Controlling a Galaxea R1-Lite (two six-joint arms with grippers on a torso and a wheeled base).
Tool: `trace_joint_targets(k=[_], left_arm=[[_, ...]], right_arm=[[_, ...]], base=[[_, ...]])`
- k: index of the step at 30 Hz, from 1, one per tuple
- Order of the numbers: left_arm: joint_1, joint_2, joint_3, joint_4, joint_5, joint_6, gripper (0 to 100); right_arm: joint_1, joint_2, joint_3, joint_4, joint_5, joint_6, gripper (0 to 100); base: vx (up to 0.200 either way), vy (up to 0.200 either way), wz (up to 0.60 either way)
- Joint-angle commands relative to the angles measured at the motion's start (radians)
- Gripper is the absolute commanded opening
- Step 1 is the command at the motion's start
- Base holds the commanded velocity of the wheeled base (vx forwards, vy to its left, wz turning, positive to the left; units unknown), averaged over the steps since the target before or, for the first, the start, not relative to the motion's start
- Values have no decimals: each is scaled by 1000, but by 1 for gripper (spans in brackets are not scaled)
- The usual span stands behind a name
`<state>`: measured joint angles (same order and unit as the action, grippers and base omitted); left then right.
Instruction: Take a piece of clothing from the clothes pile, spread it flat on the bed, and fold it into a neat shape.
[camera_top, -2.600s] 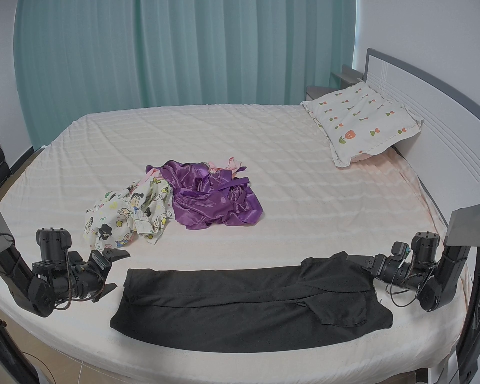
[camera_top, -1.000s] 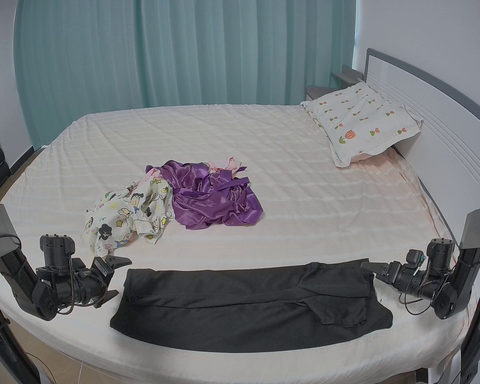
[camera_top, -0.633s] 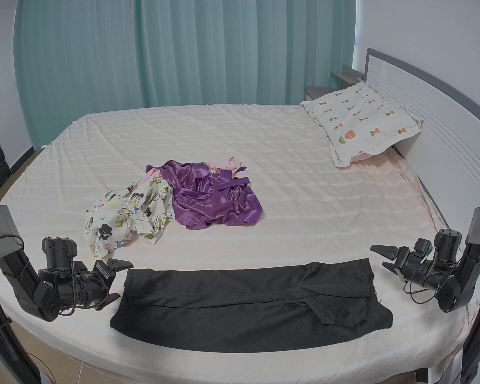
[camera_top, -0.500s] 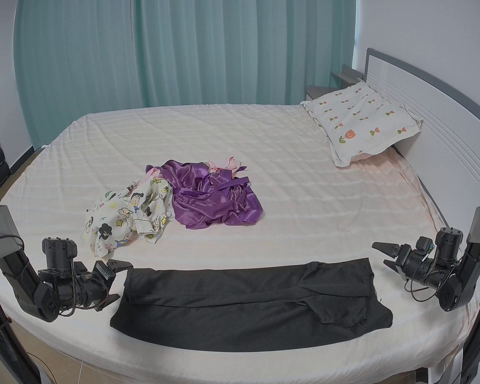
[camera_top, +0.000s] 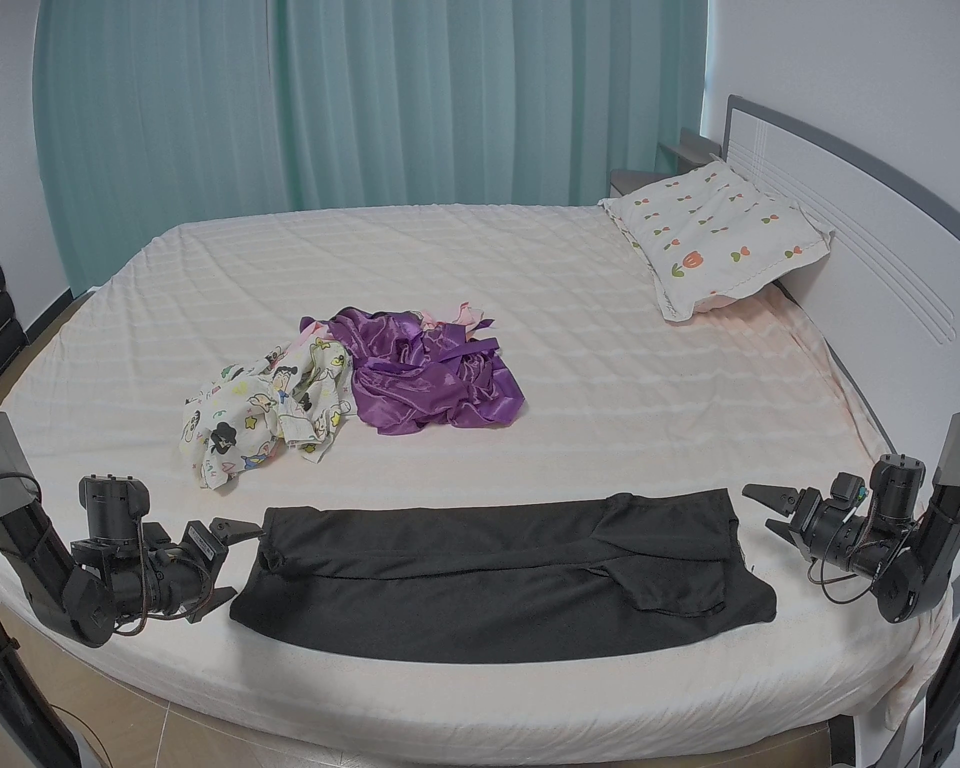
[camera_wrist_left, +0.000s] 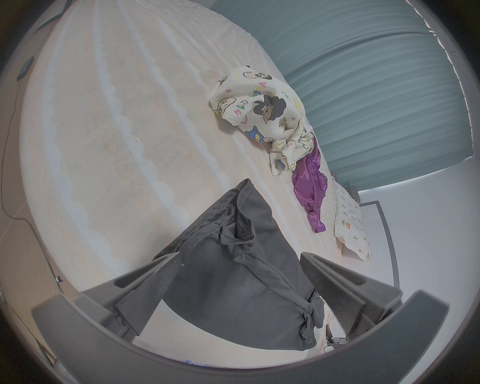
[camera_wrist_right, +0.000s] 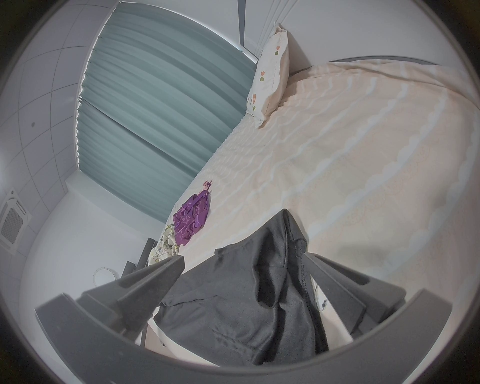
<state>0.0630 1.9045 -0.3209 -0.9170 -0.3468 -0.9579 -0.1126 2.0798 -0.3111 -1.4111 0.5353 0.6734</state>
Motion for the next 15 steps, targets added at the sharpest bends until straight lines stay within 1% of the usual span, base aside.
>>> trace_joint_targets(k=[1, 7, 12, 15], left_arm=[[0, -12, -3, 0, -1, -2, 100], [8, -7, -6, 0, -4, -5, 100], [12, -1, -17, 0, -9, -45, 100], [24, -1, -17, 0, -11, -48, 100]], right_arm=[[1, 3, 0, 0, 0, 0, 100], [1, 2, 1, 0, 0, 0, 100], [-1, 0, 0, -11, 0, 2, 100], [-1, 2, 3, -16, 0, 2, 100]], base=[[0, 0, 0], [0, 0, 0], [0, 200, 0], [0, 200, 0]])
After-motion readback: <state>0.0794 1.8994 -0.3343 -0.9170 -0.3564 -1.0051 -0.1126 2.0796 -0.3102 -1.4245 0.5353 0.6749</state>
